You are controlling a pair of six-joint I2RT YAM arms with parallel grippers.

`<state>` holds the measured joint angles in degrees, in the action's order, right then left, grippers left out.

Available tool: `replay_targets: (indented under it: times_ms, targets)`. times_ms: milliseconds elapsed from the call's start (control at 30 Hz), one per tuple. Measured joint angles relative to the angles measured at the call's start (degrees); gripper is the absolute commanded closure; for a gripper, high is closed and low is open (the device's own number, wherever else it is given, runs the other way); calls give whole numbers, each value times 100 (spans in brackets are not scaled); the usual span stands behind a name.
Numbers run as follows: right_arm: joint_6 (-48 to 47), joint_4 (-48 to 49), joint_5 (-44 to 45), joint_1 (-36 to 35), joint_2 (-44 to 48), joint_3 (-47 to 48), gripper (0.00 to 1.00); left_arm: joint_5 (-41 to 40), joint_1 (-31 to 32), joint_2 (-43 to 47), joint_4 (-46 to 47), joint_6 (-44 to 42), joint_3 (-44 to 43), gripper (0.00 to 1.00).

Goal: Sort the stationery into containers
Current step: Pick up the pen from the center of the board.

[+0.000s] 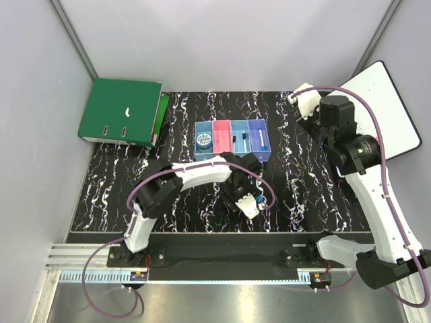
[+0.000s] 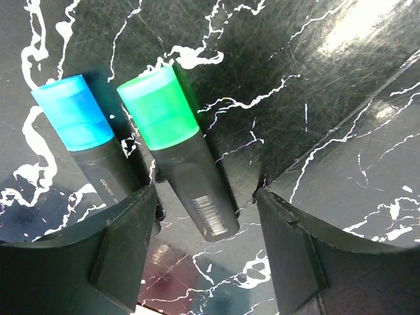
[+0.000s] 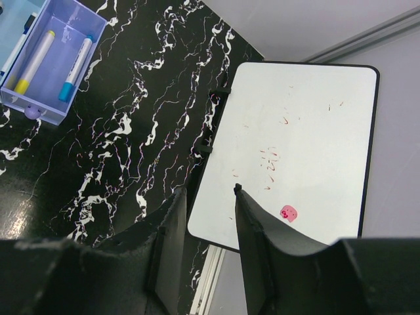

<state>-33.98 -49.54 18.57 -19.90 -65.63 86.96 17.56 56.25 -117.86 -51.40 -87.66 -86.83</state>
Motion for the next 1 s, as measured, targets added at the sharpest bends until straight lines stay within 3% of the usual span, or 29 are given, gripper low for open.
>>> replay_targets:
  times_ms: [67,100,300,333,433,733,1000]
  targets:
    - [0,-2,-9,2,2,0,58,0,0,-7,-28,0,-7,40]
    - [0,0,-15,2,2,-2,58,2,-2,-11,-57,0,-7,52]
    - [7,17,-22,4,31,0,58,7,-2,-133,-367,111,-162,80]
    - [7,20,-22,4,37,0,58,4,-2,-188,-426,153,-245,89]
    - [20,35,-22,4,66,0,58,9,-2,-295,-496,284,-415,100]
    - [26,37,-20,4,140,-2,59,44,-48,-304,-389,1139,-457,100]
    - [127,42,48,4,433,-136,60,26,-511,-197,-146,3049,-531,100]
